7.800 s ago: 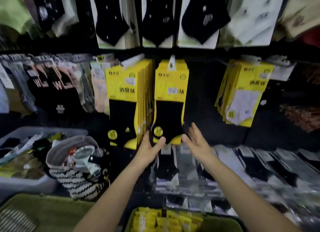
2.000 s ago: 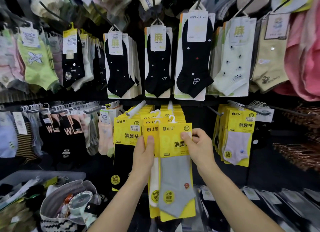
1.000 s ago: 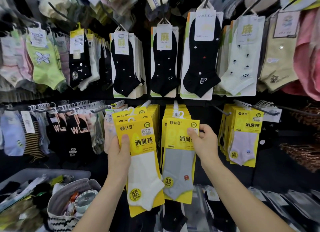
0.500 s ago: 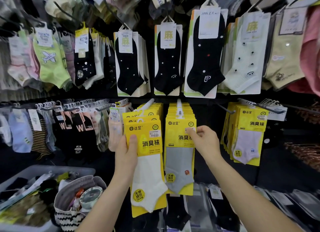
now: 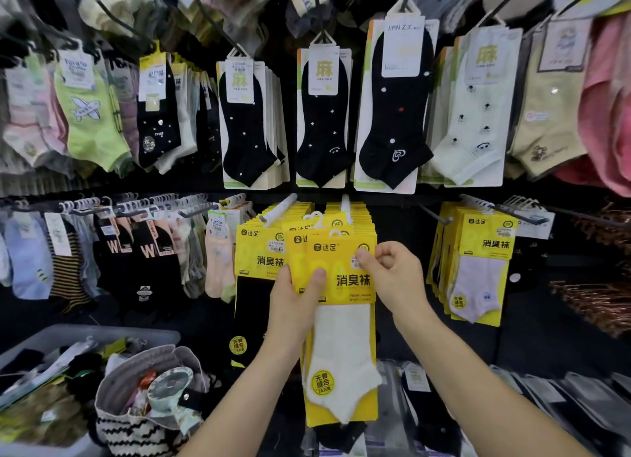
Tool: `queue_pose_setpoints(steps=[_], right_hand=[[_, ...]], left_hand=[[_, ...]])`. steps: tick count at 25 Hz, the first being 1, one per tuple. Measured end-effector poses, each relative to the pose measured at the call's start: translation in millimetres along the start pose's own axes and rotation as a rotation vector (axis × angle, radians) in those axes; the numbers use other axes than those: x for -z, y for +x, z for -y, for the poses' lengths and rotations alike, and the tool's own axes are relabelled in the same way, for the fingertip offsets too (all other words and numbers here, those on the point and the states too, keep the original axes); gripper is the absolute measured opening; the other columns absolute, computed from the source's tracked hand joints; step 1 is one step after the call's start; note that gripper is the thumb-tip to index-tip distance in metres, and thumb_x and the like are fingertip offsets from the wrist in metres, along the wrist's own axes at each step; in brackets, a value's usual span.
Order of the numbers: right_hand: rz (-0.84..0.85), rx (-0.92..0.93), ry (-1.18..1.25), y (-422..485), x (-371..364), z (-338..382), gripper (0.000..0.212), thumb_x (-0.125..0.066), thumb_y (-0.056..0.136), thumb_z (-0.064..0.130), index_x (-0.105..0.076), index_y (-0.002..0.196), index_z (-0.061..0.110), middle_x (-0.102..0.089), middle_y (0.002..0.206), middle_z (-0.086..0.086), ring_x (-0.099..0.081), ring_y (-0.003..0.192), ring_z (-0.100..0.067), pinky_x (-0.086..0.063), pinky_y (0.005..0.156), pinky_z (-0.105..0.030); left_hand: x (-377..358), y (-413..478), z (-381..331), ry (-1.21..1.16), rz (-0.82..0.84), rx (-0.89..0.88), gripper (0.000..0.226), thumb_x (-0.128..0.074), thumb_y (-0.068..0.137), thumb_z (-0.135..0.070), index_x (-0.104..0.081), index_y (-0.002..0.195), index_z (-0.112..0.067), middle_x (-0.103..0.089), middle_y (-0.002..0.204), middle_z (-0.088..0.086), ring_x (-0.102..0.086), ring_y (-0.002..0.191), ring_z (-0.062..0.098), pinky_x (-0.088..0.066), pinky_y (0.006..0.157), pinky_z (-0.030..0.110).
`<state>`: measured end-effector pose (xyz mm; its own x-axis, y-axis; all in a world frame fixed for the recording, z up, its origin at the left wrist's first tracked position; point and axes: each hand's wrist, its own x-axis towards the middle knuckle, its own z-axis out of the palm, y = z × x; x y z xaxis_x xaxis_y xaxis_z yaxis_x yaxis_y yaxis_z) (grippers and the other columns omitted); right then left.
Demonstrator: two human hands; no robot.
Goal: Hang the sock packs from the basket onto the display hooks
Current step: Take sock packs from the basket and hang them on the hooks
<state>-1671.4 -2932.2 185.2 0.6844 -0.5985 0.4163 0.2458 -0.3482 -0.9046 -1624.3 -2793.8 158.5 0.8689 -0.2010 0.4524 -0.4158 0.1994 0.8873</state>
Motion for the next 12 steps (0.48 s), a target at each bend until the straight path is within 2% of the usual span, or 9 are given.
queue_pose_setpoints(steps=[2,4,6,8,9,10,12], right_hand=[[0.004,0.009,-0.039,0.2,3.6,2.4,0.021,-0.070,0.081,0.032,-0.057,0.088,0.017,-0.069,0.087,-0.005,-0.066,0.082,-0.020,-0.054,0.078,-0.041],[0.007,0.113,-0.113,3.1,8.2,10.7,0.019,-0.070,0.080,0.032,-0.058,0.092,0.024,-0.061,0.091,0.003,-0.057,0.079,-0.009,-0.049,0.071,-0.027],[0.052,0.247,-0.285,7.2,12.3,23.8,0.009,-0.067,0.082,0.034,-0.059,0.085,0.034,-0.053,0.092,0.009,-0.048,0.075,-0.002,-0.039,0.067,-0.019],[0.104,0.314,-0.443,9.4,13.0,32.5,0.005,-0.066,0.083,0.036,-0.062,0.080,0.035,-0.050,0.093,0.011,-0.045,0.079,-0.002,-0.040,0.075,-0.025],[0.113,0.320,-0.492,9.9,12.6,35.1,0.004,-0.065,0.083,0.036,-0.064,0.081,0.034,-0.050,0.094,0.010,-0.046,0.084,-0.005,-0.042,0.081,-0.033],[0.121,0.317,-0.522,10.1,12.2,37.4,0.005,-0.065,0.084,0.036,-0.065,0.081,0.032,-0.051,0.094,0.010,-0.047,0.088,-0.009,-0.043,0.086,-0.040],[0.156,0.304,-0.554,12.1,12.7,41.1,0.011,-0.064,0.084,0.034,-0.062,0.074,0.031,-0.049,0.087,0.013,-0.046,0.086,-0.011,-0.043,0.090,-0.045]], left_hand=[[0.0,-0.9,2.0,0.059,-0.013,-0.023,0.015,-0.061,0.089,-0.023,-0.053,0.093,-0.035,-0.062,0.100,-0.014,-0.060,0.093,0.000,-0.050,0.077,0.024],[0.3,-1.2,2.7,0.067,-0.009,-0.032,0.016,-0.062,0.088,-0.021,-0.054,0.095,-0.034,-0.063,0.101,-0.012,-0.061,0.096,0.004,-0.051,0.081,0.028],[0.4,-1.6,4.3,0.078,0.020,-0.034,0.018,-0.062,0.088,-0.021,-0.055,0.100,-0.032,-0.065,0.103,-0.010,-0.062,0.097,0.006,-0.052,0.081,0.028],[0.6,-1.7,5.6,0.068,0.037,-0.027,0.018,-0.062,0.088,-0.022,-0.056,0.102,-0.031,-0.066,0.103,-0.008,-0.063,0.096,0.006,-0.053,0.080,0.028],[0.6,-1.5,6.1,0.071,0.046,-0.026,0.018,-0.062,0.088,-0.021,-0.056,0.102,-0.030,-0.066,0.103,-0.007,-0.063,0.096,0.007,-0.053,0.079,0.027],[0.6,-1.5,6.8,0.083,0.058,-0.028,0.017,-0.063,0.087,-0.021,-0.056,0.100,-0.030,-0.067,0.102,-0.008,-0.064,0.095,0.007,-0.053,0.077,0.025],[-0.1,-3.0,8.7,0.112,0.084,-0.029,0.015,-0.063,0.087,-0.022,-0.055,0.096,-0.032,-0.066,0.098,-0.011,-0.064,0.090,0.003,-0.052,0.070,0.017]])
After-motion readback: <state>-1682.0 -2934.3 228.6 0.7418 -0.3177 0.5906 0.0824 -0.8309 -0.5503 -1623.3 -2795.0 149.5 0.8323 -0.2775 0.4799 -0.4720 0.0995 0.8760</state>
